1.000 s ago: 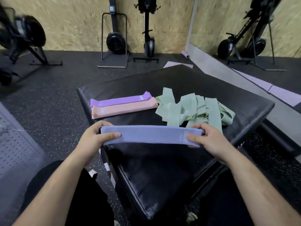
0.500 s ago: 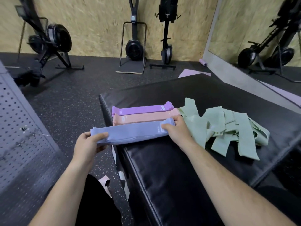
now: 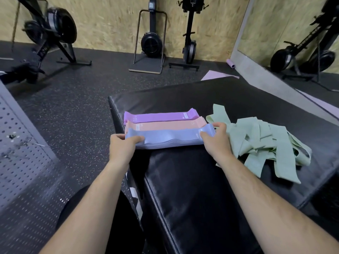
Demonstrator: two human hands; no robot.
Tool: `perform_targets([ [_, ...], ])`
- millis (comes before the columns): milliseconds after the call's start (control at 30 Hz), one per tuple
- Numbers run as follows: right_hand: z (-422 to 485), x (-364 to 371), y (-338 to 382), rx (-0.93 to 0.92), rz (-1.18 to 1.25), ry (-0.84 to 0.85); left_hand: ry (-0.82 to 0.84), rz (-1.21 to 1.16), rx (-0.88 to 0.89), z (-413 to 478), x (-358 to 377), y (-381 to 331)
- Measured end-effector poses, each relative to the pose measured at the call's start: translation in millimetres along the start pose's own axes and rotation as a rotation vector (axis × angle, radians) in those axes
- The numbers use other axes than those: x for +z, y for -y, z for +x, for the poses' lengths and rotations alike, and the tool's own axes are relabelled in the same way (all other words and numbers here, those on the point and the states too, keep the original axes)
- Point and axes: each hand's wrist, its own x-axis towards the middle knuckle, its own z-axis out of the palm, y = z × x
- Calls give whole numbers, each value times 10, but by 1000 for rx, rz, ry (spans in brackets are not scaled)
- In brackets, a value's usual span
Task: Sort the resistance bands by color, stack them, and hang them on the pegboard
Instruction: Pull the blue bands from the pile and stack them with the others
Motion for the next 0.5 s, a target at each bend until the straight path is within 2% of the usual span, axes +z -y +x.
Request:
perform_targets([
  [167, 28, 73, -44, -11, -7, -54, -49, 109, 72, -51, 16, 44],
  [367, -13, 123, -93, -187, -132, -131, -77, 226, 177, -58, 27, 93],
  [500, -83, 217, -130, -434, -481, -206, -90, 253, 240, -127, 8, 124],
])
